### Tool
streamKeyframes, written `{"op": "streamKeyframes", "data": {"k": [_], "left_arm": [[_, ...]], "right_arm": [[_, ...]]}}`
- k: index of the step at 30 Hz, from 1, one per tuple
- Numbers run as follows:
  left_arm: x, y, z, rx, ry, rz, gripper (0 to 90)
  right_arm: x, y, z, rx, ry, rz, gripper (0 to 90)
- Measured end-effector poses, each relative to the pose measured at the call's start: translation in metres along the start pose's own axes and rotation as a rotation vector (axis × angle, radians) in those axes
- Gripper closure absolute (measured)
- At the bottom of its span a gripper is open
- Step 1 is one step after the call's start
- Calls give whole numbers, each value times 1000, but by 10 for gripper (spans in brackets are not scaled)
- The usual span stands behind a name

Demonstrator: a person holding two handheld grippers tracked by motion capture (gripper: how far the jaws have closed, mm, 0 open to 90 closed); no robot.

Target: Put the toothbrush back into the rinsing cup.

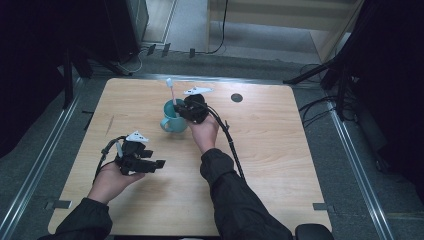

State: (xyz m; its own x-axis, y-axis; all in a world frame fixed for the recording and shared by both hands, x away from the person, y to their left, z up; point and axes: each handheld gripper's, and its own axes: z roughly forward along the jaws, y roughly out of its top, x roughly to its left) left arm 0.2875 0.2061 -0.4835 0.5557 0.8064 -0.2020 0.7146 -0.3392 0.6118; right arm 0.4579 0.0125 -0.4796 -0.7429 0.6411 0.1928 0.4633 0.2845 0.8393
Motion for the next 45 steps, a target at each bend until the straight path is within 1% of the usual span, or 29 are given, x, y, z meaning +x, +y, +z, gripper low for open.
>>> {"op": "streamKeyframes", "data": {"k": [4, 7, 17, 22, 24, 27, 30, 34, 37, 41, 44, 45], "left_arm": [[0, 0, 0, -2, -2, 0, 351], [0, 0, 0, 1, -1, 0, 350], [0, 0, 0, -3, -1, -1, 350], [0, 0, 0, 2, 0, 0, 350], [0, 0, 0, 2, -1, 1, 350], [1, 0, 1, 2, 0, 0, 350], [1, 0, 1, 2, -3, 3, 350], [0, 1, 3, 5, 0, 5, 350], [0, 1, 3, 8, 1, 7, 349], [0, 1, 4, 12, 3, 3, 349], [1, 1, 5, 16, 3, 1, 349], [1, 1, 6, 17, 5, 0, 349]], "right_arm": [[1, 3, 1, 12, 0, 7, 835], [0, 4, 3, 33, 22, 29, 834], [-1, 6, 3, 47, 18, 21, 833], [0, 7, 0, 43, 18, 21, 822], [0, 8, -1, 40, 24, 22, 817], [0, 9, -3, 53, 49, 45, 798], [1, 9, -6, 58, 62, 47, 777], [5, 10, -16, 58, 80, 34, 755], [8, 9, -24, 70, 92, 9, 735], [13, 8, -35, 95, 97, -31, 707], [18, 6, -43, 117, 95, -82, 707], [19, 5, -46, 121, 94, -92, 707]]}}
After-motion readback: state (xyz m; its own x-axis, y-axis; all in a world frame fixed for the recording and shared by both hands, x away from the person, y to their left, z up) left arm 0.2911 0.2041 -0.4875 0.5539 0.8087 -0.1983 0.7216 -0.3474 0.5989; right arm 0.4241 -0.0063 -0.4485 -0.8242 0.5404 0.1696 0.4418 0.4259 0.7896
